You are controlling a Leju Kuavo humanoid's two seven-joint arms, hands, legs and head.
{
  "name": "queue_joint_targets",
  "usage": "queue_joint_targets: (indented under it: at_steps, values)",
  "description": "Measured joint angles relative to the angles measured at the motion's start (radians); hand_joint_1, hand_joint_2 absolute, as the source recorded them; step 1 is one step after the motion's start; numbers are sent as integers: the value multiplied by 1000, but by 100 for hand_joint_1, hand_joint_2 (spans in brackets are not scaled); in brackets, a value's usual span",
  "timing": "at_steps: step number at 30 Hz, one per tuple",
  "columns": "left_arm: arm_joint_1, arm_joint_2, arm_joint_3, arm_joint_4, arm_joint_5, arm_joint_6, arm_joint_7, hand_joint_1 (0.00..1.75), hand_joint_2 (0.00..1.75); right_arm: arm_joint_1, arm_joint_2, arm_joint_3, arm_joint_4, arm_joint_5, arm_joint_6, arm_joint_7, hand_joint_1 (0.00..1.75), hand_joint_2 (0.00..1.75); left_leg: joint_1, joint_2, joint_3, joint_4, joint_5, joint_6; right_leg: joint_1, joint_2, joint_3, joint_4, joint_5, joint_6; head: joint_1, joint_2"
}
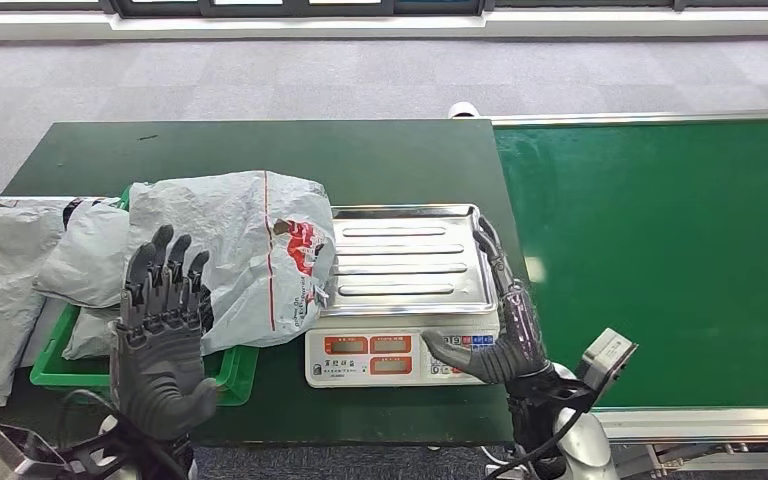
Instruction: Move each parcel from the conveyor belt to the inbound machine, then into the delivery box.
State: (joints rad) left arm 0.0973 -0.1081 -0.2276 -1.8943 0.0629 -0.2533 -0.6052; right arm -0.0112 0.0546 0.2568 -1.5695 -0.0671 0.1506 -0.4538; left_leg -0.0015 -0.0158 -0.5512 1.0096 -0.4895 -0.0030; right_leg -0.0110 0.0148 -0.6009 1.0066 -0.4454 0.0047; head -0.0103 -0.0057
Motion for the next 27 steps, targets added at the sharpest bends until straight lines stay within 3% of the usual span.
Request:
queue_joint_targets:
  at_steps: [8,16,27]
  values:
    - [-16,4,-103,24,22,38,23,0,175,12,13,104,-72,41,-81,-134,0,175,0,0,0,0,0,0,0,0,0,0,0,0,0,0]
    - [-25,11,-136,26,34,41,31,0,175,8,13,190,-117,134,-150,-122,0,175,0,0,0,0,0,0,0,0,0,0,0,0,0,0]
    - [-25,14,-141,35,31,52,40,0,175,6,11,217,-117,193,-185,-134,0,175,0,0,0,0,0,0,0,0,0,0,0,0,0,0]
